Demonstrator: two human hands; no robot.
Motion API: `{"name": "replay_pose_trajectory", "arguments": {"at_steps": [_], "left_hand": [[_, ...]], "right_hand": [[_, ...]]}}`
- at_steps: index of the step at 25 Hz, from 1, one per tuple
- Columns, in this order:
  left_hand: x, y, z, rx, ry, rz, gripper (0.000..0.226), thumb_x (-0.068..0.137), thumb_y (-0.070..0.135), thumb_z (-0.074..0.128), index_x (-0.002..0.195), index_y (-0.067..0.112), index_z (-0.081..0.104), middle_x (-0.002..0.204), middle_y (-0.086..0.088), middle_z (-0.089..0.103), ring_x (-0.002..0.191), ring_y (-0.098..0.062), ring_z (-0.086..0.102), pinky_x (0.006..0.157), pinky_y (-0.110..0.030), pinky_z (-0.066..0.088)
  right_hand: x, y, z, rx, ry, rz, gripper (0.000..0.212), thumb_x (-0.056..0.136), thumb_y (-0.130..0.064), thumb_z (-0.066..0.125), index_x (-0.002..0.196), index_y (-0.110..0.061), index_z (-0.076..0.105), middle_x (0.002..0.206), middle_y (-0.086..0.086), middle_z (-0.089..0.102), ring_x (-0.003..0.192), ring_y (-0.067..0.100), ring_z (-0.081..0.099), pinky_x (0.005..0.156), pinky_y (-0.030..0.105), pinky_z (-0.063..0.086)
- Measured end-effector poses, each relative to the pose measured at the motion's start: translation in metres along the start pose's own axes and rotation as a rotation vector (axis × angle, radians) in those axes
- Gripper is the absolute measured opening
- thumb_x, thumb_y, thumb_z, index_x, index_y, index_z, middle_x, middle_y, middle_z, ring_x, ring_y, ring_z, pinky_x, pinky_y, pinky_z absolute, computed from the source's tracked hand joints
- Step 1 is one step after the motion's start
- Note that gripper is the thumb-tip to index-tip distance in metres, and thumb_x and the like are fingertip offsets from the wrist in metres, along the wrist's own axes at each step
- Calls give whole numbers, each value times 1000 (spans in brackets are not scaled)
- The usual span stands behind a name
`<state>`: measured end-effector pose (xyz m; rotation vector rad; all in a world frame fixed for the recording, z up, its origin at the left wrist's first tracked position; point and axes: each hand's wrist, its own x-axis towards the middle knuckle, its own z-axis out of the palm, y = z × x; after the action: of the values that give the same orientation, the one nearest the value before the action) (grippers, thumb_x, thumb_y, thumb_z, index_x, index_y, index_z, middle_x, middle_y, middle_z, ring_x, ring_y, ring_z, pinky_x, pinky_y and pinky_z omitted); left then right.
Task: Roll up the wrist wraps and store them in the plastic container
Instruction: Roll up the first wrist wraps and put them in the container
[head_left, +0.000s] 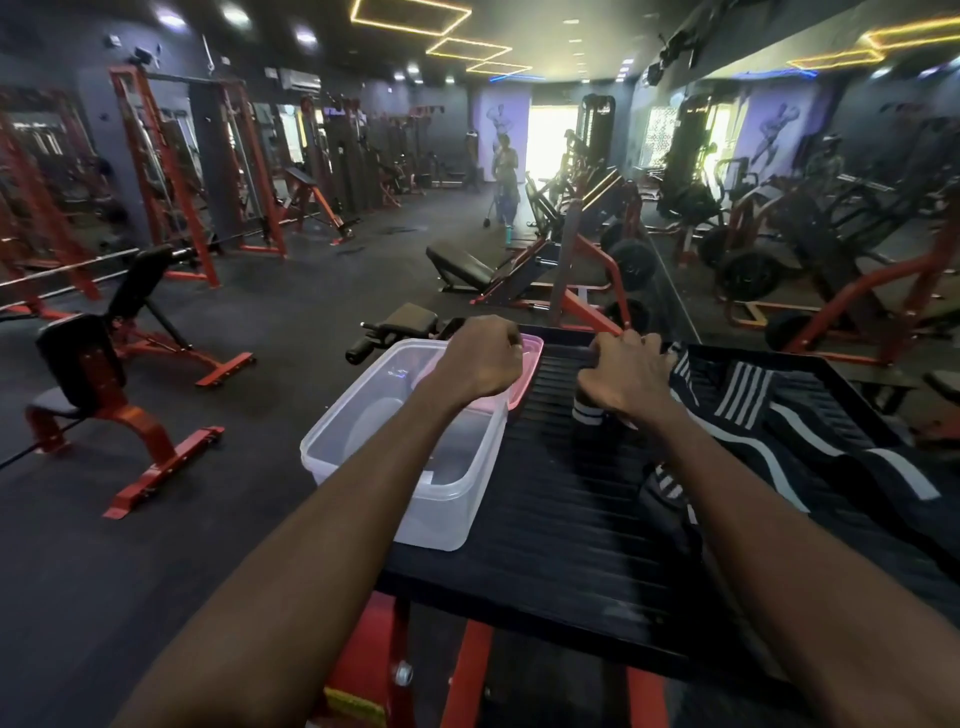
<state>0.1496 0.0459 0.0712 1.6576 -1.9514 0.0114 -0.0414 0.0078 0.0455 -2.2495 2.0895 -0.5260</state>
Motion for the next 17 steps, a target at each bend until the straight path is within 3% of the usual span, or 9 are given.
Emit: {"name": "replay_pose_trajectory", "arguments": {"at_steps": [3, 8, 10, 12, 14, 17], "left_hand": [[5, 5, 17, -4, -72, -11, 24, 88, 13, 54, 92, 8, 78, 98, -11, 75, 93, -28, 67, 89, -41, 54], [3, -10, 21, 20, -120, -1, 26, 90, 13, 53, 97, 8, 78, 102, -10, 76, 96, -27, 68, 91, -39, 54], [0, -18, 15, 0, -97, -10, 26, 93, 14, 55, 107, 7, 76, 110, -9, 75, 101, -27, 67, 93, -36, 53], [1, -29, 7, -64, -82, -25, 26, 91, 18, 63, 113, 9, 73, 111, -9, 74, 99, -25, 68, 91, -32, 52], [2, -37, -1, -180, -101, -37, 44, 81, 30, 74, 121, 16, 66, 109, -4, 72, 93, -20, 69, 88, -35, 56], [3, -46, -13, -298, -77, 18, 69, 65, 46, 80, 128, 24, 60, 105, 6, 72, 85, -9, 69, 80, -37, 59]], "right_hand": [[-2, 17, 14, -252, -224, -96, 63, 84, -52, 54, 141, -31, 41, 145, 11, 51, 144, 44, 20, 111, 69, 14], [-8, 15, 22, -259, -53, -172, 52, 83, -51, 58, 129, -30, 47, 125, 7, 65, 126, 37, 42, 104, 60, 27], [-5, 7, 14, -54, 51, -158, 49, 80, -50, 63, 123, -29, 51, 120, 7, 66, 119, 38, 50, 101, 54, 35], [-1, -9, 0, 332, 99, -167, 52, 74, -45, 72, 120, -29, 51, 117, 6, 65, 111, 32, 59, 95, 44, 48], [4, -33, -13, 630, 81, -194, 62, 71, -35, 82, 123, -23, 51, 119, 2, 66, 107, 22, 63, 90, 35, 53], [7, -72, -22, 748, 51, -268, 65, 68, -30, 88, 123, -17, 57, 119, 1, 69, 105, 16, 67, 90, 33, 56]]}}
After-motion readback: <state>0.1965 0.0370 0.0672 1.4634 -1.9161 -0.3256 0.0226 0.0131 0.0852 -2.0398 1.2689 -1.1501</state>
